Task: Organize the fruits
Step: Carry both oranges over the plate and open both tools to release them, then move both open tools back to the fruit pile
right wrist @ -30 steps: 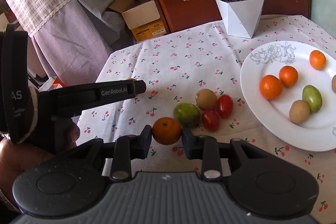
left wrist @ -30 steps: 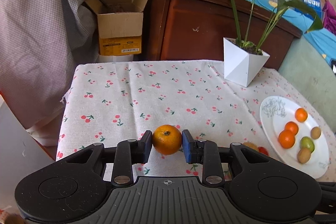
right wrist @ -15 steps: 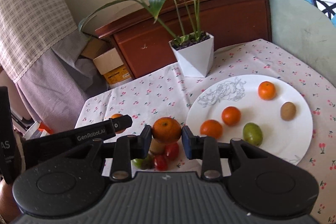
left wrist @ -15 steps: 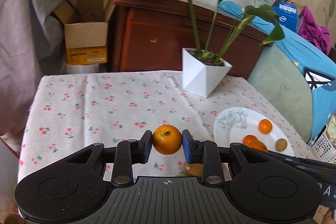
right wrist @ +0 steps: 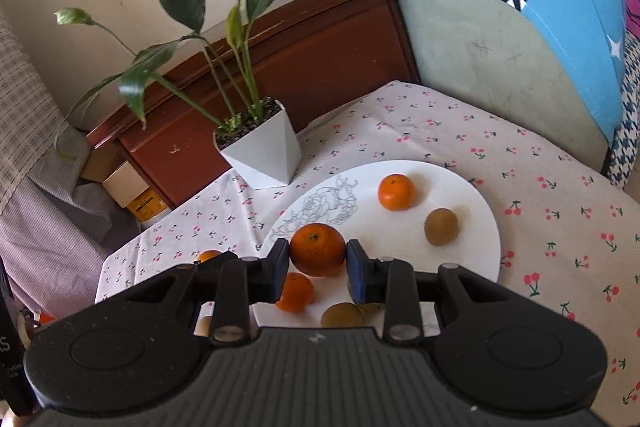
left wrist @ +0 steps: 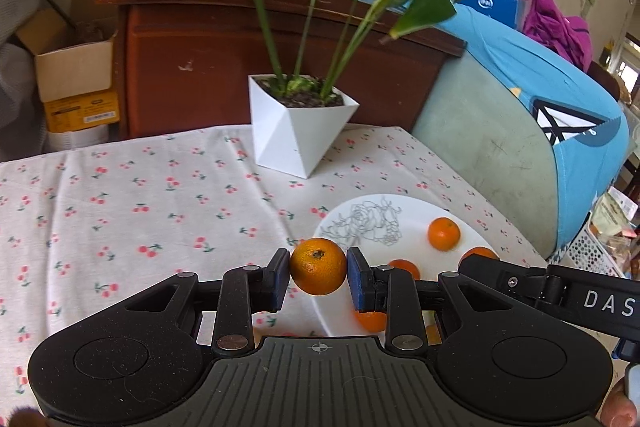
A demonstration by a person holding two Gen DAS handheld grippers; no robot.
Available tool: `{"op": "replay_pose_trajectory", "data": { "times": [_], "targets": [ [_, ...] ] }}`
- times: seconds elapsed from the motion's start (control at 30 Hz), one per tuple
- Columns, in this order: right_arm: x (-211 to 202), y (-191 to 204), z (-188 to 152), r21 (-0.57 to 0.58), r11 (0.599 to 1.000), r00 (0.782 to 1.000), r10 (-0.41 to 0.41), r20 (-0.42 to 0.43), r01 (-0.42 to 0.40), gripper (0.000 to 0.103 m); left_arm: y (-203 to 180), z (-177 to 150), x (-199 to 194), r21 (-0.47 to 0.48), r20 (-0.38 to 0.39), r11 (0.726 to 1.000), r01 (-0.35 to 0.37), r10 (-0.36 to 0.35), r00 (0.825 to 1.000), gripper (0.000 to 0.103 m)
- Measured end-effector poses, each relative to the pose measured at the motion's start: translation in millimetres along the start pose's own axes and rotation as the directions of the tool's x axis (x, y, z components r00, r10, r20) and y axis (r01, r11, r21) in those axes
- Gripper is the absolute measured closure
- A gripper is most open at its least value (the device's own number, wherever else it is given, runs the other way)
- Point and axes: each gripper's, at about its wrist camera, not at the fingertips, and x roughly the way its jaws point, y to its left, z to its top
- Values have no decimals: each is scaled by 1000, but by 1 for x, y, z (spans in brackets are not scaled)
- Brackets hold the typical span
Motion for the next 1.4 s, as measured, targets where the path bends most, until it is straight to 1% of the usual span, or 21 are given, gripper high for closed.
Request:
{"op": "replay_pose_trajectory", "data": {
  "times": [0.13, 0.33, 0.5, 0.6, 0.67, 0.73, 0.8, 0.9, 1.0, 1.1, 1.2, 1.3, 1.4],
  "targets": [
    [5, -10, 0, 37, 999, 999, -33, -9, 33, 72, -5, 1, 11, 9, -12, 1000, 10, -10, 1000, 75],
    [12, -21, 0, 91, 994, 998, -56, -22, 58, 72, -11, 3, 23, 22, -26, 1000, 22, -21, 999, 75],
    [17, -25, 0, 101, 992, 997, -79, -26, 81, 72, -15, 2, 31, 32, -34, 999, 25, -24, 999, 75],
    [17, -27, 0, 112, 990, 996, -87, -22, 89, 69, -16, 0, 31, 32, -35, 999, 20, -19, 999, 73],
    [15, -27, 1, 112, 989, 996, -92, -11, 92, 69, -16, 2, 30, 29, -38, 999, 21, -20, 999, 72],
    [13, -27, 2, 113, 990, 996, -88, -5, 88, 69, -15, 3, 27, 21, -30, 1000, 18, -17, 999, 61],
    [13, -26, 2, 108, 990, 996, -86, -5, 86, 70, -14, 5, 24, 9, -23, 1000, 9, -9, 1000, 56],
    [12, -26, 2, 110, 991, 997, -78, -4, 78, 69, -11, 7, 18, 3, -22, 1000, 5, -5, 1000, 55],
    [11, -24, 2, 105, 992, 998, -67, -8, 68, 69, -8, 7, 10, -2, -20, 1000, -9, 9, 1000, 48],
    [10, -20, 1, 90, 994, 999, -53, -12, 54, 69, -5, 6, 4, -5, -28, 1000, -17, 17, 999, 45],
    [9, -14, -1, 66, 997, 999, -39, -14, 39, 69, -2, 4, -4, -5, -33, 1000, -31, 31, 999, 41],
    [7, -8, -3, 34, 999, 1000, -26, -16, 27, 68, 4, 2, -13, -4, -29, 999, -49, 49, 998, 41],
    [6, -2, -6, 12, 1000, 1000, -9, -23, 9, 68, 13, 0, -22, -24, -29, 998, -65, 64, 998, 41]
  ]
}}
